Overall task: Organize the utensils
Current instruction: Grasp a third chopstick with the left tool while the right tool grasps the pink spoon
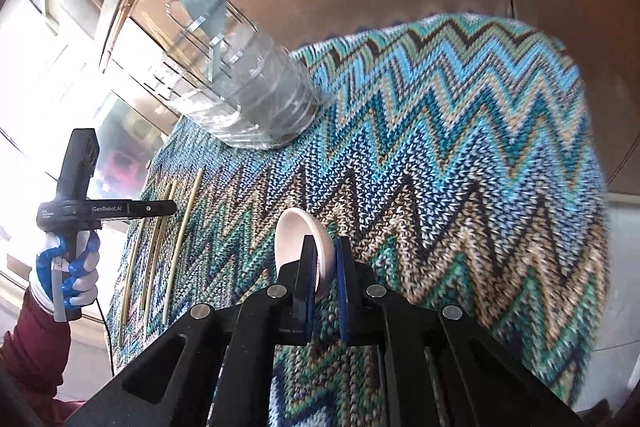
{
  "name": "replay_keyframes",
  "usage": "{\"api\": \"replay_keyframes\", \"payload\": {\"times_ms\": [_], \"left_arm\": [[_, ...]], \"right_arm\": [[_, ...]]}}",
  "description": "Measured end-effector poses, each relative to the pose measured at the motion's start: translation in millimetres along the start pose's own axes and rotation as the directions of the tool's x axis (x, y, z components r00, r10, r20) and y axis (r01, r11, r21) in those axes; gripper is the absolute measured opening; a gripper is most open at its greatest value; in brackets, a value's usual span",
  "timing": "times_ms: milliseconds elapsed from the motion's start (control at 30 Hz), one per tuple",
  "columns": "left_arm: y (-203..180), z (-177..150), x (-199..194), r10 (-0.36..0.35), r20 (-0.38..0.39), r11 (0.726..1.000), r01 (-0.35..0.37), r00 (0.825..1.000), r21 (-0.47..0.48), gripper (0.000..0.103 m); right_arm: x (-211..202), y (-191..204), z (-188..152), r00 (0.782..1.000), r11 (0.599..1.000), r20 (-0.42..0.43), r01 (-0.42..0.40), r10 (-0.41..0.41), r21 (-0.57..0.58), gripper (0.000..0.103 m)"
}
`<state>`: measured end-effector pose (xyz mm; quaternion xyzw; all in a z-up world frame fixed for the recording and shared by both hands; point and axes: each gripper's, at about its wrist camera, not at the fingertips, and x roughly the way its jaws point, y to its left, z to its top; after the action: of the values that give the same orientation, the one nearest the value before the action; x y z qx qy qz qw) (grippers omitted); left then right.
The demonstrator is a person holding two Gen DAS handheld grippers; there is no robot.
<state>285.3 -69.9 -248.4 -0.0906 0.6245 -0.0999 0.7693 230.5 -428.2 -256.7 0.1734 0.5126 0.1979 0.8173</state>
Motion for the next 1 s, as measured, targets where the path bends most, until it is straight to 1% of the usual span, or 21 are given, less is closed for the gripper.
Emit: {"api": "replay_keyframes", "payload": {"times_ms": [67,167,233,333,433,533,600,633,667,733,767,800,833,867,900,967,1000], "left_arm": [[2,-5,-13,-0.005,0.025,1.0,0.005,1.0,0.003,0.004],[5,-15,-36,-0.037,0.077,0.999,0.036,0.996,0.007,0.004],[4,-23,-53,-0.07,0.119,0.998,0.069,0.99,0.01,0.004],[10,-31,-84,-0.106,0.2,0.994,0.105,0.974,0.016,0.004],[5,-38,-118,-0.134,0.292,0.991,0.13,0.947,0.032,0.004],[-4,-38,-149,-0.158,0.38,0.987,0.148,0.911,0.057,0.004],[-8,-38,-168,-0.169,0.435,0.986,0.151,0.884,0.077,0.004],[-10,-38,-179,-0.178,0.464,0.984,0.155,0.868,0.087,0.004],[-14,-34,-185,-0.186,0.48,0.983,0.161,0.857,0.092,0.004],[-21,-30,-197,-0.2,0.519,0.98,0.172,0.831,0.103,0.004],[-25,-27,-203,-0.202,0.544,0.979,0.169,0.814,0.111,0.004],[-28,-23,-209,-0.204,0.566,0.979,0.166,0.799,0.118,0.004],[-34,-19,-217,-0.209,0.596,0.978,0.166,0.776,0.127,0.004],[-37,-15,-221,-0.213,0.614,0.977,0.166,0.76,0.133,0.004],[-42,-11,-226,-0.217,0.635,0.976,0.166,0.742,0.139,0.004],[-53,-1,-236,-0.222,0.682,0.975,0.161,0.697,0.154,0.004],[-60,4,-240,-0.221,0.706,0.975,0.153,0.673,0.16,0.004]], "right_arm": [[-14,8,-4,0.999,1.0,0.034,0.013,-0.013,-0.005,0.009],[-31,19,-10,0.996,0.999,0.076,0.045,-0.043,-0.02,0.009],[-45,31,-14,0.992,0.996,0.108,0.075,-0.07,-0.039,0.009],[-65,49,-22,0.983,0.993,0.159,0.102,-0.09,-0.067,0.009],[-84,72,-18,0.97,0.987,0.218,0.128,-0.105,-0.096,0.009],[-98,96,-10,0.954,0.98,0.278,0.154,-0.115,-0.124,0.009],[-108,114,-4,0.936,0.974,0.331,0.177,-0.122,-0.142,0.009],[-109,122,-2,0.929,0.971,0.348,0.188,-0.127,-0.146,0.009],[-112,130,2,0.917,0.968,0.377,0.198,-0.129,-0.152,0.009],[-116,144,9,0.896,0.964,0.424,0.216,-0.133,-0.155,0.009],[-116,150,13,0.883,0.96,0.448,0.234,-0.142,-0.156,0.009],[-117,158,18,0.863,0.953,0.482,0.259,-0.154,-0.158,0.009],[-117,165,22,0.846,0.949,0.509,0.272,-0.157,-0.158,0.009],[-119,170,26,0.834,0.948,0.53,0.275,-0.154,-0.158,0.009],[-120,175,33,0.817,0.947,0.558,0.28,-0.148,-0.158,0.009],[-120,187,44,0.776,0.936,0.611,0.313,-0.155,-0.16,0.009],[-119,190,49,0.762,0.93,0.628,0.329,-0.16,-0.162,0.009]]}}
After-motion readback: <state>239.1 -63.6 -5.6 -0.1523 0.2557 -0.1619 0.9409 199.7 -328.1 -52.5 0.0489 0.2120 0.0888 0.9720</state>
